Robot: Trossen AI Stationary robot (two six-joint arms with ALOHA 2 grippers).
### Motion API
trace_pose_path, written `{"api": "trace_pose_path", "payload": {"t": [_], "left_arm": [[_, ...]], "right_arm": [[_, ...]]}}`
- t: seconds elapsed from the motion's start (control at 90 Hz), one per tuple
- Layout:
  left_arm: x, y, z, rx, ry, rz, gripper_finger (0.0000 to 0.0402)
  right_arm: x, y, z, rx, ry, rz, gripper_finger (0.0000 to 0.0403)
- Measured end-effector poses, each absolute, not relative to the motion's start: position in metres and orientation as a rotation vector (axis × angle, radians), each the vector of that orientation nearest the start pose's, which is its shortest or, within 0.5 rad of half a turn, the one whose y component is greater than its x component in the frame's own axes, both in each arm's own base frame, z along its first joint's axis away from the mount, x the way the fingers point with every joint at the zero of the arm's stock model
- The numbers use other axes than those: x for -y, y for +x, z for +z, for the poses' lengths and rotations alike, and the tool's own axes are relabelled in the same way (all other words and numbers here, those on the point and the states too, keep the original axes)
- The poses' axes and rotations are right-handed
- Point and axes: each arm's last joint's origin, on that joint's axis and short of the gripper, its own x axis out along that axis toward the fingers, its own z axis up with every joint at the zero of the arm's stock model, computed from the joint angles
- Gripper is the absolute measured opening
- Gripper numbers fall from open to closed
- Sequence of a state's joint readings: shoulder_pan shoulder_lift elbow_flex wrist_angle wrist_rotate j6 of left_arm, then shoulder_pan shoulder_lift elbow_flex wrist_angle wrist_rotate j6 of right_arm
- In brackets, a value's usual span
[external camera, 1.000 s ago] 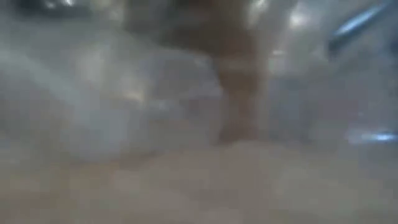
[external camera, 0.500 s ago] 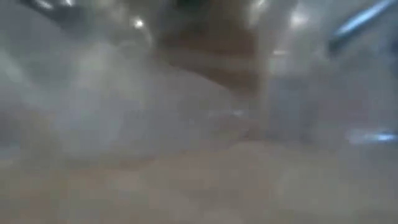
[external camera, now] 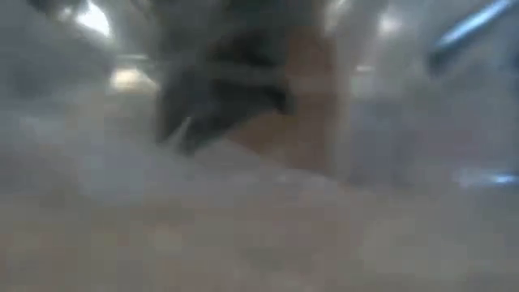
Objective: Wrap mug
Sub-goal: Wrap the orange mug with the left bubble wrap
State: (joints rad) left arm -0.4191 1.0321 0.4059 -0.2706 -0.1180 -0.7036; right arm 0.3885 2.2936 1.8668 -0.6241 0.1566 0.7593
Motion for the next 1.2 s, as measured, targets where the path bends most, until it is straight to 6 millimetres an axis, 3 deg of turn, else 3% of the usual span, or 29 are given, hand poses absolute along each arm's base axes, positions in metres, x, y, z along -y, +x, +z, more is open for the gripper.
{"api": "trace_pose_path", "payload": {"t": [0.144, 0.489, 0.778, 0.922, 1.2], "left_arm": [[0.072, 0.170, 0.163, -0.842, -0.430, -0.002, 0.0141], [0.080, 0.185, 0.154, -0.822, -0.458, -0.068, 0.0141], [0.090, 0.202, 0.173, -0.762, -0.489, -0.132, 0.0141], [0.089, 0.200, 0.170, -0.804, -0.488, -0.111, 0.0141], [0.091, 0.200, 0.171, -0.791, -0.498, -0.114, 0.0141]], "right_arm": [[-0.177, 0.466, 0.169, -0.935, 0.412, -0.206, 0.0127], [-0.169, 0.479, 0.137, -0.931, 0.411, -0.209, 0.0127], [-0.163, 0.489, 0.118, -0.878, 0.407, -0.252, 0.0126], [-0.158, 0.488, 0.118, -0.911, 0.371, -0.243, 0.0126], [-0.163, 0.476, 0.148, -0.975, 0.273, -0.117, 0.0126]]}}
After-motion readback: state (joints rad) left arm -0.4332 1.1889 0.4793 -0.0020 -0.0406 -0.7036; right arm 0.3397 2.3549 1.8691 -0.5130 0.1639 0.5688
